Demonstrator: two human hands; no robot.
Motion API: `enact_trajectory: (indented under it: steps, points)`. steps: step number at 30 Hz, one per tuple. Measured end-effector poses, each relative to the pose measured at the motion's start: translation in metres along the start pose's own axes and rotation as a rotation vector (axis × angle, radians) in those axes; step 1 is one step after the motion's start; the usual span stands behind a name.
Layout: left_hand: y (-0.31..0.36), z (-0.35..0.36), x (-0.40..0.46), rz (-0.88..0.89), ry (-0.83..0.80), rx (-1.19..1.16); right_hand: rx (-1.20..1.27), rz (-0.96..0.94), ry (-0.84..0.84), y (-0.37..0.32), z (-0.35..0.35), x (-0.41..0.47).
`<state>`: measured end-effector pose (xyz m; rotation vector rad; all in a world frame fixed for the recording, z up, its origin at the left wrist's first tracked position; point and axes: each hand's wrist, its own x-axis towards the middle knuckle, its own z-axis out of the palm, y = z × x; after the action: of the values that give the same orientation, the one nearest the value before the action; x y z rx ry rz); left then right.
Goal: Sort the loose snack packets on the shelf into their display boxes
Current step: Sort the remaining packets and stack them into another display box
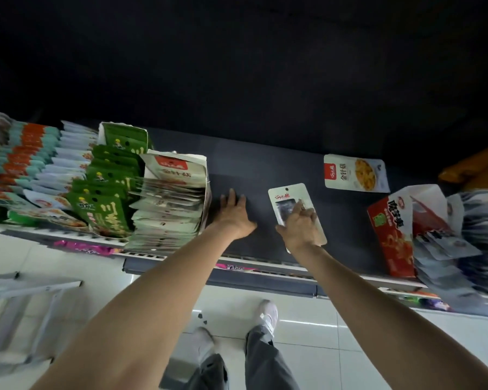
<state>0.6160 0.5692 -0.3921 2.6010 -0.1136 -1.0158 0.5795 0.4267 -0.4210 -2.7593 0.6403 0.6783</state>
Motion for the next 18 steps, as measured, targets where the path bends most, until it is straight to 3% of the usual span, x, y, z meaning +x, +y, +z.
enact_trajectory:
  steps: [4, 6, 9, 12, 15, 18]
  points:
    - [0.006, -0.011, -0.008, 0.037, 0.043, -0.158, -0.128, -0.068, 0.105, -0.003, -0.015, -0.013]
    - [0.012, -0.021, -0.019, 0.105, 0.111, -0.233, 0.123, -0.057, 0.158, -0.001, -0.039, -0.021]
    - [0.026, -0.039, -0.039, 0.195, 0.2, -0.34, 0.726, -0.028, 0.192, -0.007, -0.082, -0.035]
    - [0.04, -0.062, -0.065, 0.323, 0.366, -0.478, 1.151, -0.133, 0.141, -0.027, -0.114, -0.057]
    - [0.027, -0.094, -0.09, 0.398, 0.648, -0.587, 1.259, -0.326, 0.076, -0.056, -0.131, -0.075]
    - [-0.011, -0.127, -0.108, 0.421, 0.848, -0.542, 1.234, -0.458, 0.09, -0.093, -0.141, -0.091]
